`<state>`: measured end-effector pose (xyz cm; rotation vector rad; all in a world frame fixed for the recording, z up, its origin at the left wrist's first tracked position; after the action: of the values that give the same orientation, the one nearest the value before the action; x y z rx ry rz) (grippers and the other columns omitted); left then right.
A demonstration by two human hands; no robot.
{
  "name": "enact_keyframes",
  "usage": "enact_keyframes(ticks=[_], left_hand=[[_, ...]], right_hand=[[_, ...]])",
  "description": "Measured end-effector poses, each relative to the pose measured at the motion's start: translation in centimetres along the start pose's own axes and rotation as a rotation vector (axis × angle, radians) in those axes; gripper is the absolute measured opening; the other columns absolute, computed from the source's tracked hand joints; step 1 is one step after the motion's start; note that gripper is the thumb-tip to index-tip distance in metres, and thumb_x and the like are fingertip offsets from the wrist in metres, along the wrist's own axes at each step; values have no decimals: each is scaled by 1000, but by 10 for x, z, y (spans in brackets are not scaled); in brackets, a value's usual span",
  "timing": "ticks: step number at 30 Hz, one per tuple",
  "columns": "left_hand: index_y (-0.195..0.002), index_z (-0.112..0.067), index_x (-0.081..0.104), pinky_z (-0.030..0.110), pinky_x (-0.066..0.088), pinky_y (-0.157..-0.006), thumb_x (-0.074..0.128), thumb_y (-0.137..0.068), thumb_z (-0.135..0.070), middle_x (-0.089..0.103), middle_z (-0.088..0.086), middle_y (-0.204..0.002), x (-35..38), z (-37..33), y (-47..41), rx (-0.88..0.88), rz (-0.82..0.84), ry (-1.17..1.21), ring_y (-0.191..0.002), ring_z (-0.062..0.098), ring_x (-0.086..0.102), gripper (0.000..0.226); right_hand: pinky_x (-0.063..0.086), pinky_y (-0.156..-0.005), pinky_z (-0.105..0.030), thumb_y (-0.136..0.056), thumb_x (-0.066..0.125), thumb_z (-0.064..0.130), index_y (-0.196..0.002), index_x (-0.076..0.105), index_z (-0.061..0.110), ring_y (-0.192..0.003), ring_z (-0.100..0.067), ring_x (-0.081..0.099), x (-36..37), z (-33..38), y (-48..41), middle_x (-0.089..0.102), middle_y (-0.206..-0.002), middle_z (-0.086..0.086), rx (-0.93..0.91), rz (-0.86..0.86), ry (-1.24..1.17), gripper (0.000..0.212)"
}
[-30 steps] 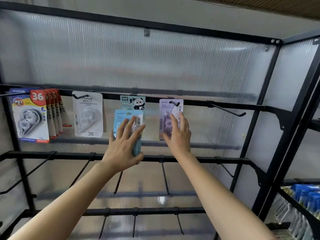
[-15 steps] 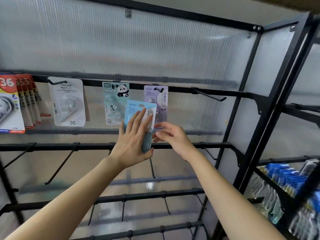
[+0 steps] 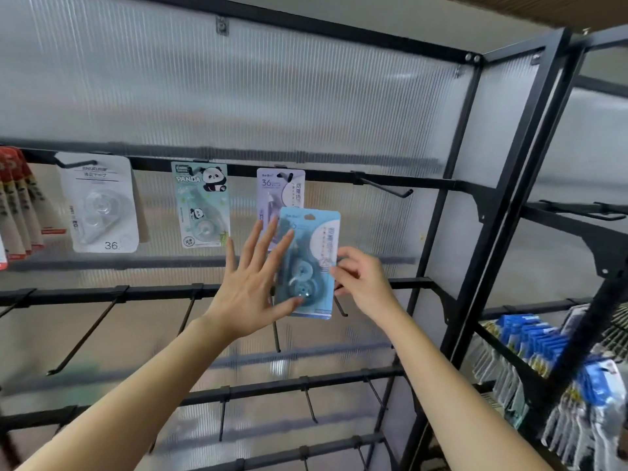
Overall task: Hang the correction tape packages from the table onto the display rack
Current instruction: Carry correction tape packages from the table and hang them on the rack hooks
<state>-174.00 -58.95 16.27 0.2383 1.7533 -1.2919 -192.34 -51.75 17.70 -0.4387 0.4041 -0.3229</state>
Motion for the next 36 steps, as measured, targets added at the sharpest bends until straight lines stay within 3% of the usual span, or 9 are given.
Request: enact_keyframes(ticks=[6, 11, 16, 20, 23, 26, 28, 33, 36], left_hand=[[-147, -25, -10, 57, -8, -114, 0, -79, -78, -20, -2, -154, 5, 7, -6, -61, 70, -136, -143, 17, -22, 87], [-146, -29, -11, 53, -14, -113, -12, -78, -76, -17, 3, -156, 5, -3, -16, -41, 92, -253, -143, 22, -20, 82], [-146, -27, -8, 52, -15, -113, -11, -79, -74, -11, 4, -157, 3, -11, -19, -45, 94, -293, -143, 24, -17, 82], [-147, -27, -10, 54, -8, -115, -7, -82, -73, -11, 5, -157, 1, -13, -18, -60, 83, -282, -145, 25, -12, 79], [-148, -26, -6, 55, -5, -115, 2, -85, -71, -8, 6, -157, 0, -14, -15, -68, 70, -291, -145, 26, -8, 78], [-150, -24, 2, 58, 1, -115, 5, -87, -69, -4, 6, -157, -3, -15, -11, -73, 73, -294, -145, 28, -2, 78], [-150, -24, -1, 56, -3, -115, 8, -85, -69, -7, 4, -157, -3, -15, -9, -96, 84, -302, -145, 27, -5, 79], [-146, -28, -17, 51, -13, -114, 3, -80, -70, -19, 3, -155, -6, -10, -2, -151, 117, -350, -144, 23, -18, 81], [-145, -29, -21, 51, -13, -114, -11, -77, -74, -20, 2, -156, -9, -6, 1, -153, 147, -379, -144, 22, -19, 82]], right_hand=[[56, -59, -24, -94, 51, -1, -95, 56, 27, -73, -5, 67, -51, 11, 15, 70, -84, 9, -73, -95, 28, 29], [51, -53, -16, -94, 48, -4, -97, 56, 24, -73, 0, 67, -87, 14, 24, 72, -80, 16, -100, -192, 6, 30], [50, -50, -16, -94, 47, -5, -104, 56, 12, -69, 0, 66, -108, 8, 26, 69, -83, 10, -83, -240, -10, 22], [49, -49, -16, -94, 47, -5, -97, 59, 22, -67, 0, 64, -115, 9, 23, 69, -79, 11, -54, -237, -11, 30], [51, -51, -20, -94, 48, -3, -96, 58, 26, -68, -6, 64, -116, 8, 15, 69, -84, 2, -34, -215, 33, 31], [53, -58, -30, -95, 48, -2, -102, 59, 16, -79, -20, 64, -117, -1, 1, 69, -93, -8, 5, -194, 93, 22], [55, -62, -35, -95, 48, -2, -110, 57, 7, -85, -25, 64, -115, -9, -12, 69, -98, -12, 32, -197, 121, 19], [54, -51, -18, -96, 49, 4, -103, 56, 13, -72, -6, 64, -109, -23, -49, 67, -95, -2, 66, -204, 183, 13], [51, -51, -22, -95, 50, 4, -96, 55, 17, -70, -10, 61, -107, -27, -72, 65, -97, -3, 75, -210, 265, 14]])
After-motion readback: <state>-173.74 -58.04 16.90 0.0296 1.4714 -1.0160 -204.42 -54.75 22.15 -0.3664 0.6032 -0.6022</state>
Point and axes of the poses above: each hand's wrist, its own y-axis away from the middle knuckle, its own x-axis out of the palm, z = x × y, the point moved 1 cm from there along -y, towards the middle knuckle
